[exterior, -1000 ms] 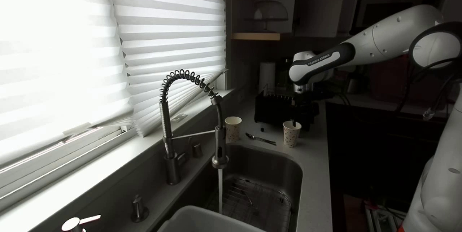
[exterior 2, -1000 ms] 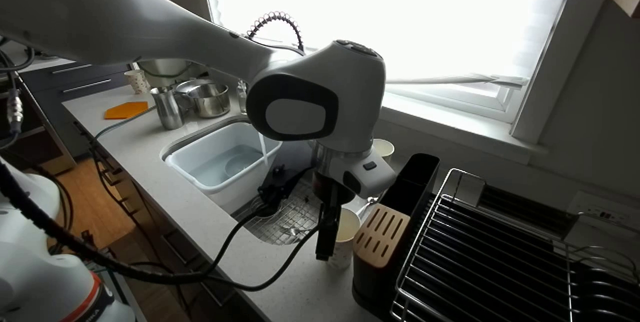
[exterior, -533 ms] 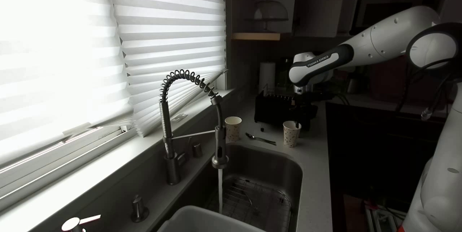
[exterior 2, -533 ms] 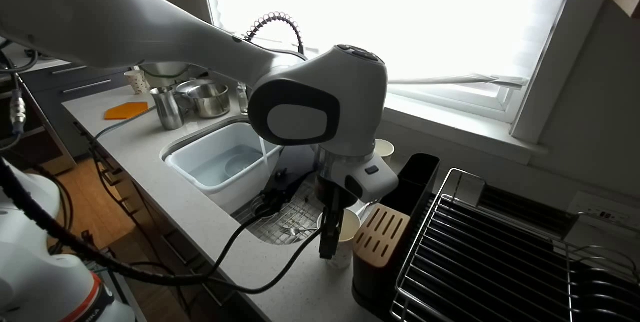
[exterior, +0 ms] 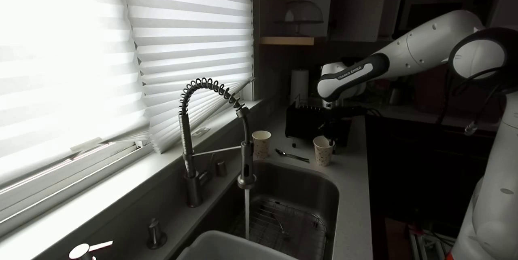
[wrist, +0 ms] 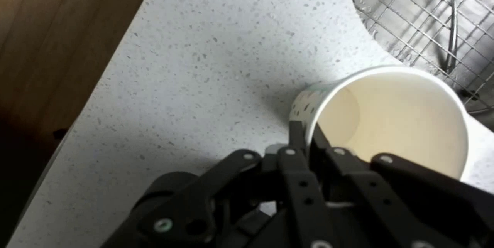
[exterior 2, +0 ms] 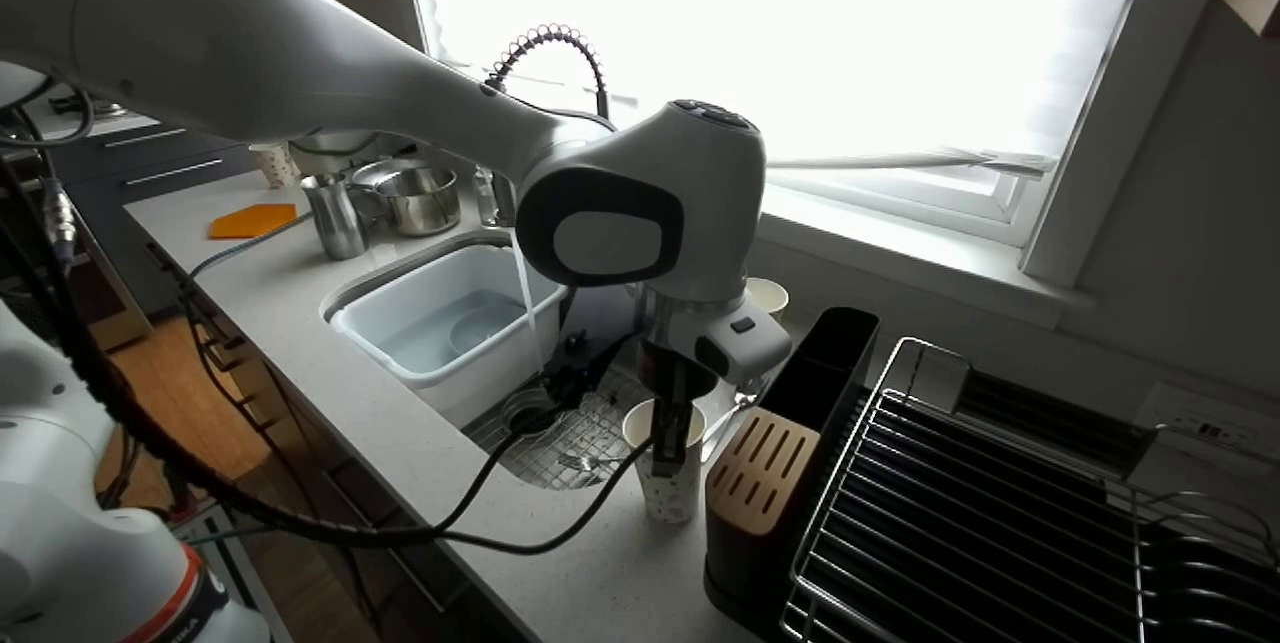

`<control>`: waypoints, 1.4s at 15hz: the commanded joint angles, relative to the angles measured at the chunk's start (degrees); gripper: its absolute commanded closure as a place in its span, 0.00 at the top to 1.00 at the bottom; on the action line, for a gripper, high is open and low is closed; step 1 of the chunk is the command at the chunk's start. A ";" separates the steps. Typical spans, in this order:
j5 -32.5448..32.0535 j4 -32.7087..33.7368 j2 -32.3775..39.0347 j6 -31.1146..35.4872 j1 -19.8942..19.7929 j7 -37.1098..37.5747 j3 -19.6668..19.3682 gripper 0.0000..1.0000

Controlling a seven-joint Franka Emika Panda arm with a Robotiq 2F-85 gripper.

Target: Push the faucet handle to the right then put water in both coffee cups and set them back down on the right side of the counter.

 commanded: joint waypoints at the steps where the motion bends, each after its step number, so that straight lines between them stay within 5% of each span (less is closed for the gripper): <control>1: -1.59 -2.38 -4.33 1.12 2.06 -0.92 1.98 0.00; 7: -2.83 -1.63 -7.27 -0.62 7.46 -6.46 8.12 0.01; 15: 1.85 2.53 -1.03 -2.10 15.51 -14.81 15.92 0.01; 21: 2.35 2.68 0.65 -0.89 18.06 -13.70 18.51 0.04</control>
